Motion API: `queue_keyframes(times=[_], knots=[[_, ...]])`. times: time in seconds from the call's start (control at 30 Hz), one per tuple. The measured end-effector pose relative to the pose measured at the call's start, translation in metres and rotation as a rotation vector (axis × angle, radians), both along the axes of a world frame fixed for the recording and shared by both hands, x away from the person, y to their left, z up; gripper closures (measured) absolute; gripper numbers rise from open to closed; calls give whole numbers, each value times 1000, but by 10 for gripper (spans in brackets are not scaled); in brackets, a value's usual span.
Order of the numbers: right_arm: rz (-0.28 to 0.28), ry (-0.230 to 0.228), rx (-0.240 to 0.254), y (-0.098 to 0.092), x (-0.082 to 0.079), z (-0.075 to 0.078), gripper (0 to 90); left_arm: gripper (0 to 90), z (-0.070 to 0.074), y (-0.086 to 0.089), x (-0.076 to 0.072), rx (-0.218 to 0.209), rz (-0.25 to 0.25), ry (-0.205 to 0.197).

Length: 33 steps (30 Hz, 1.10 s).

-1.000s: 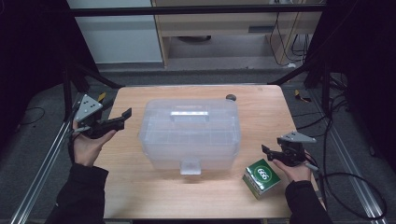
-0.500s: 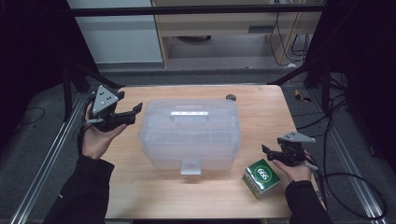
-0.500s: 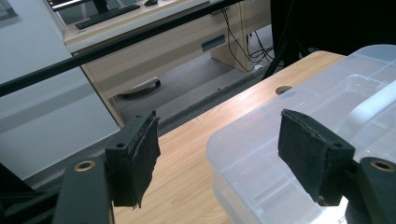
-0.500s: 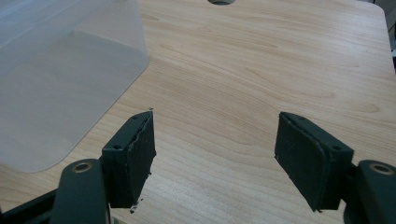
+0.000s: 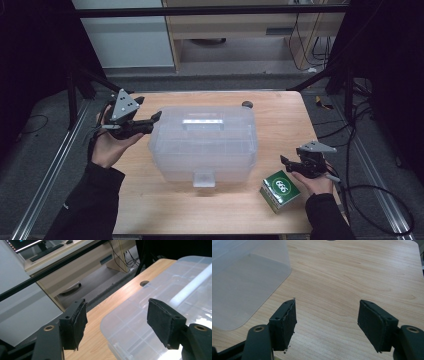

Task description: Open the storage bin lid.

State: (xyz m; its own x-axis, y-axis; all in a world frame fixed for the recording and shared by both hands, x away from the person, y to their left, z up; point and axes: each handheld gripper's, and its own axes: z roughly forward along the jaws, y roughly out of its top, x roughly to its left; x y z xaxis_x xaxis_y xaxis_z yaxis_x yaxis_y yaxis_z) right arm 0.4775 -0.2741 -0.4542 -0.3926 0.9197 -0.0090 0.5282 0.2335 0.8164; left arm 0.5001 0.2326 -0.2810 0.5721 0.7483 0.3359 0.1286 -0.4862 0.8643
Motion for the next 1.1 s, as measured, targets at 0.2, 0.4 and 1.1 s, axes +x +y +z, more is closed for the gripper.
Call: queue_keyframes(times=[0.2, 0.4, 1.1], knots=[[0, 1, -1, 0, 0, 0, 317, 315, -4, -11, -1, 72, -31, 4], [-1, 1, -2, 0, 0, 0, 323, 315, -9, -20, -3, 139, -59, 2], [1, 9, -13, 0, 1, 0, 327, 318, -19, -44, -5, 271, -141, 29]])
